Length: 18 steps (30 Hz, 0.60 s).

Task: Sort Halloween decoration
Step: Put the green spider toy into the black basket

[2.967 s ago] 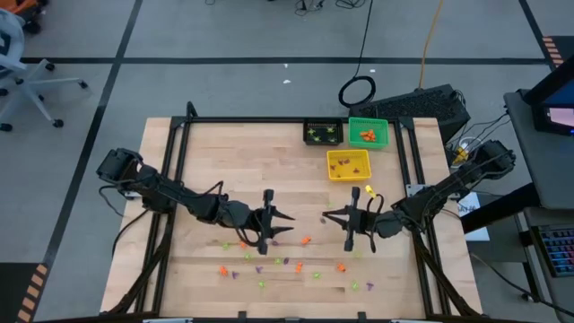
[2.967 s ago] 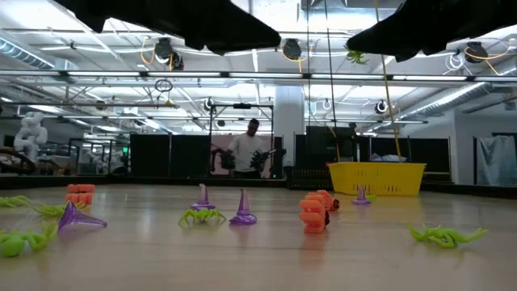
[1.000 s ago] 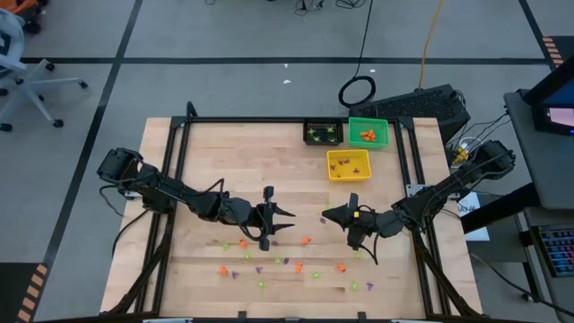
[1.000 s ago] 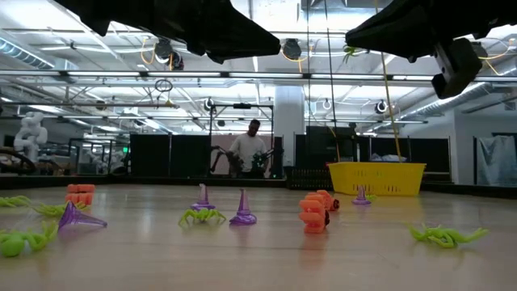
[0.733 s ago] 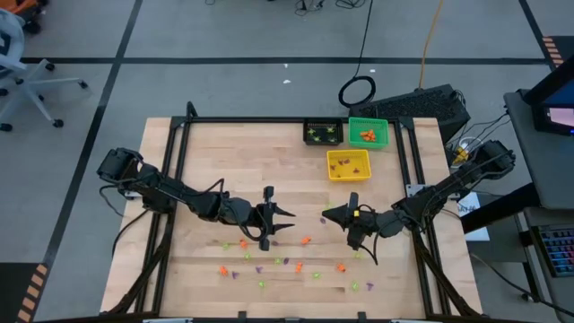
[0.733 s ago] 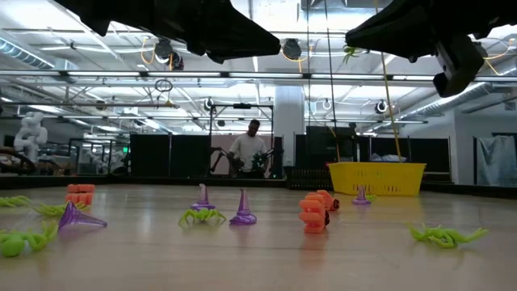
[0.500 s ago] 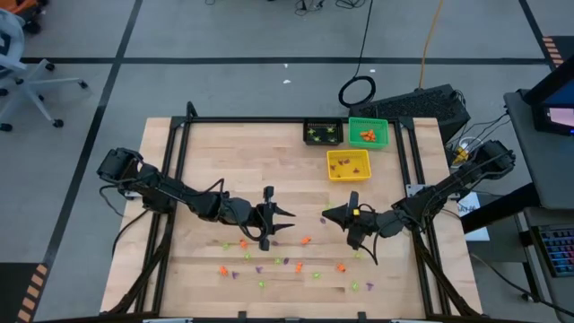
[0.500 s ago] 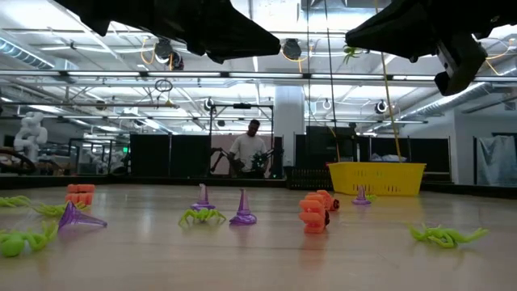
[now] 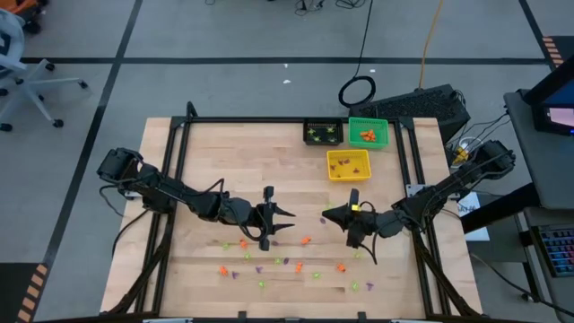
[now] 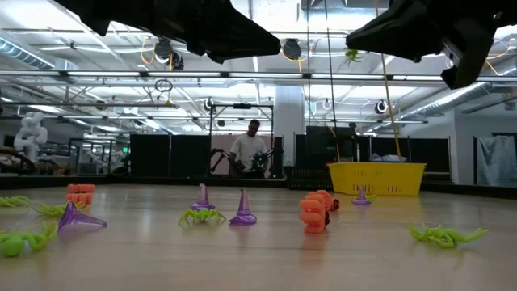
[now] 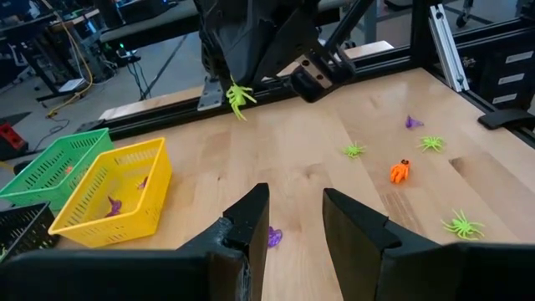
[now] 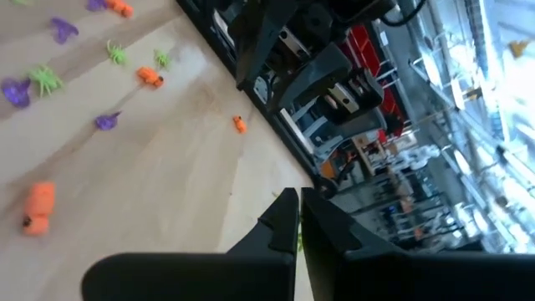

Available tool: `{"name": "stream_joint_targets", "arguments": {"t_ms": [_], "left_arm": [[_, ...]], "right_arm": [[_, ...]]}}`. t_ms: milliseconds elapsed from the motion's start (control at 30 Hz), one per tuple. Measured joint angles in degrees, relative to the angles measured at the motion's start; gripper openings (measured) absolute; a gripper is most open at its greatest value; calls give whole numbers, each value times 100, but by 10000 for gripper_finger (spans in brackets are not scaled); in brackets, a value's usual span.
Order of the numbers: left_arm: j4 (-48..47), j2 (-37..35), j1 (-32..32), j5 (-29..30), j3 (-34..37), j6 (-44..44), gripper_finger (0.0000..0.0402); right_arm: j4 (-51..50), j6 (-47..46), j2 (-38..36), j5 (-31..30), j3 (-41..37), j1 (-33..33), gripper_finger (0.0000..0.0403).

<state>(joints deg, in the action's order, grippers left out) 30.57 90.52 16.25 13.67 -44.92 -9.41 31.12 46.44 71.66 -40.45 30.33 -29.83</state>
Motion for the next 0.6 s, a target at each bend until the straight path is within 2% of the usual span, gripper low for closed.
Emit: {"name": "stream_joint_targets", "arguments": {"t_ms": [600], "left_arm": [[0, 0, 30, 0, -1, 13, 114]], "right_arm": [[-14, -2585, 0, 3, 0, -1, 0]]}}
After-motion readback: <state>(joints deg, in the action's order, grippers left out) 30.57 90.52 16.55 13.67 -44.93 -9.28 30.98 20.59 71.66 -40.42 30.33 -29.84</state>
